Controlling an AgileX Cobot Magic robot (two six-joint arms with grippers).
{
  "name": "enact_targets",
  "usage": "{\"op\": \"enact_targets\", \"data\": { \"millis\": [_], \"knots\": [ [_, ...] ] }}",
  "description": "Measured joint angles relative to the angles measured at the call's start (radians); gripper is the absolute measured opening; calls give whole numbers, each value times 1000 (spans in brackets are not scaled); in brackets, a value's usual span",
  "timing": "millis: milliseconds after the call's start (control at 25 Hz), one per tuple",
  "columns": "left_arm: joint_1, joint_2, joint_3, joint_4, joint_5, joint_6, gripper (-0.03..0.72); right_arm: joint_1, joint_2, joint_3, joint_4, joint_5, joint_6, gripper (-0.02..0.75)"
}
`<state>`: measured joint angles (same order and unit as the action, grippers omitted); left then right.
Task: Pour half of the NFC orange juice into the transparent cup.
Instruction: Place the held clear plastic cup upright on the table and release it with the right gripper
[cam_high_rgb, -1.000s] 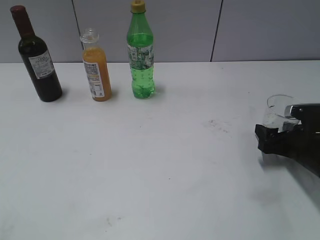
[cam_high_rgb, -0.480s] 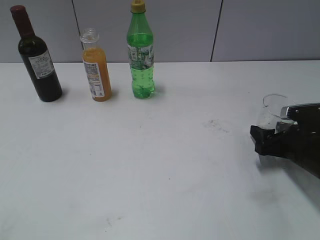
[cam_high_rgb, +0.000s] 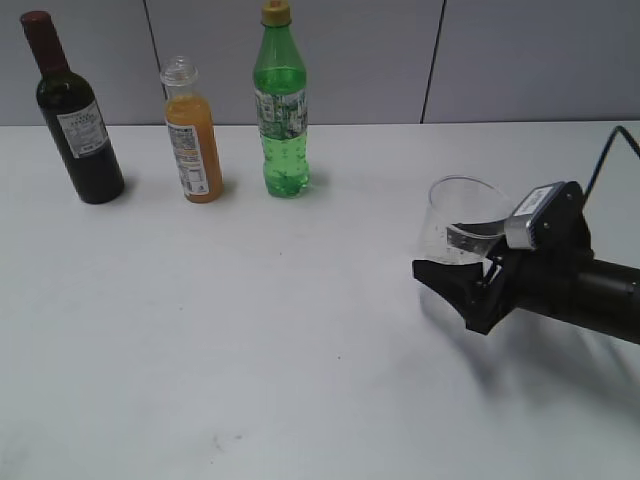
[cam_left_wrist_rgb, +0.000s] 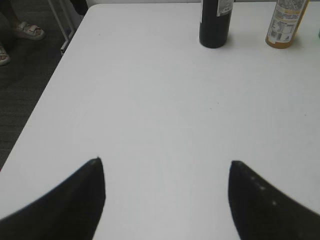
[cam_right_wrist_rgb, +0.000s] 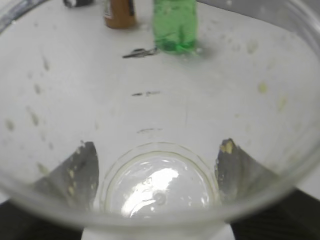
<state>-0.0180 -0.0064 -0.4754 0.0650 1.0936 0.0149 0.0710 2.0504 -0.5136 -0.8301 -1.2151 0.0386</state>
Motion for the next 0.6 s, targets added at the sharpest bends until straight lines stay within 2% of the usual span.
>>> {"op": "enact_targets", "data": {
  "millis": [120, 320, 600],
  "knots": [
    [0, 0, 0, 0, 0, 0, 593, 71, 0, -59, -57, 1, 40, 551],
    [0, 0, 0, 0, 0, 0, 593, 261, 1, -184, -71, 11, 75, 551],
    [0, 0, 0, 1, 0, 0, 593, 455, 48, -418, -101, 175, 237, 551]
  ]
}}
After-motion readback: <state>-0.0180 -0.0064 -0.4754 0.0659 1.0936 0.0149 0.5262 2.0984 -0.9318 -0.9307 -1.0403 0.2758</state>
